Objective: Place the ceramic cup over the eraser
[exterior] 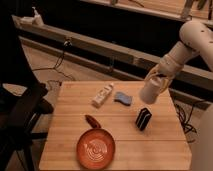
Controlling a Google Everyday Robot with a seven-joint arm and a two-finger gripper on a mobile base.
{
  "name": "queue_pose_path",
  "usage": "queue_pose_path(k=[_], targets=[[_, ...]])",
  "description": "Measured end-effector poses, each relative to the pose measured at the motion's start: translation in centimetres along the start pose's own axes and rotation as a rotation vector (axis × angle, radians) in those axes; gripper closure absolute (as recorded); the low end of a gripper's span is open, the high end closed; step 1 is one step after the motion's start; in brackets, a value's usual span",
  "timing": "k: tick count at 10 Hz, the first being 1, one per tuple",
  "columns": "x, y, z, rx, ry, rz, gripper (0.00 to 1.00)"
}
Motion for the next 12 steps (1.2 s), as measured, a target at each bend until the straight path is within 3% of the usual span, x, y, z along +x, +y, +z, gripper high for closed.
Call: queue_pose_path(k=[3,5,9,12], targets=[[0.1,2.5,0.7,-0.019,-0.031,-0.018,0.90],[0.3,3.8,1.7,-0.006,-0.056,-0.061,0.90],[-0.1,5.0,3.0,0.008,-0.065,-0.141,0.90],[-0.8,5.6,3.6,-0.005,-0.062,-0.184,0.90]])
